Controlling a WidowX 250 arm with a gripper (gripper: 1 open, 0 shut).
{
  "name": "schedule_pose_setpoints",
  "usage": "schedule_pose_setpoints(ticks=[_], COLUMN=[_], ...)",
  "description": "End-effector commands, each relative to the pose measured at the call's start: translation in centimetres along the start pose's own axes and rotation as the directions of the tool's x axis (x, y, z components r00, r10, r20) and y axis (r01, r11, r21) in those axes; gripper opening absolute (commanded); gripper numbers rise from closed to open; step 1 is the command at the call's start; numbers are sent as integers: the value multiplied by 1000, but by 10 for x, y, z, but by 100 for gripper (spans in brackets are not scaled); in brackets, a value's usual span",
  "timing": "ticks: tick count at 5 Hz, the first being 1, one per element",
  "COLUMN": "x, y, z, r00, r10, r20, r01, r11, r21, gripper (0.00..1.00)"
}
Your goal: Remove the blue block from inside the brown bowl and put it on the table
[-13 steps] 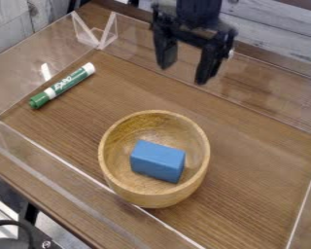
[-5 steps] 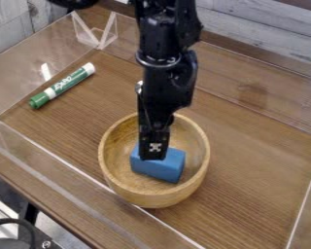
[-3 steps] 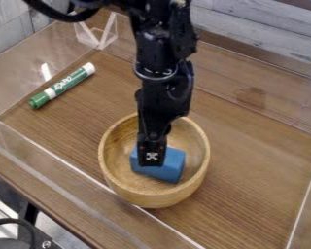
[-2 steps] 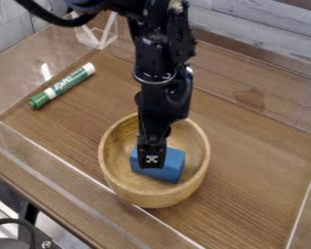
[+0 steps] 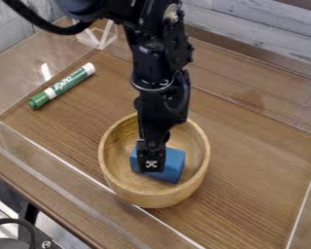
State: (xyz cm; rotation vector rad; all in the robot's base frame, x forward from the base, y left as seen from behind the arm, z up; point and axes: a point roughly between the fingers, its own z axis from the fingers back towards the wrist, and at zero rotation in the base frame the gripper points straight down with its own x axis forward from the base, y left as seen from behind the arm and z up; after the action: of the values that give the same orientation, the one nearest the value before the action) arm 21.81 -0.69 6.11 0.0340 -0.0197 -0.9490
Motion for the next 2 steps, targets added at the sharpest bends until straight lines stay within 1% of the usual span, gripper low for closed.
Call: schedule_pose_setpoints(ticks=[1,2], x=[1,1], y=[5,5], z=[3,0], r00=[1000,999], r10=[14,19], r20=[27,34], r01=[-15,-20], r11=[999,999], r21=[28,31], gripper=[100,100])
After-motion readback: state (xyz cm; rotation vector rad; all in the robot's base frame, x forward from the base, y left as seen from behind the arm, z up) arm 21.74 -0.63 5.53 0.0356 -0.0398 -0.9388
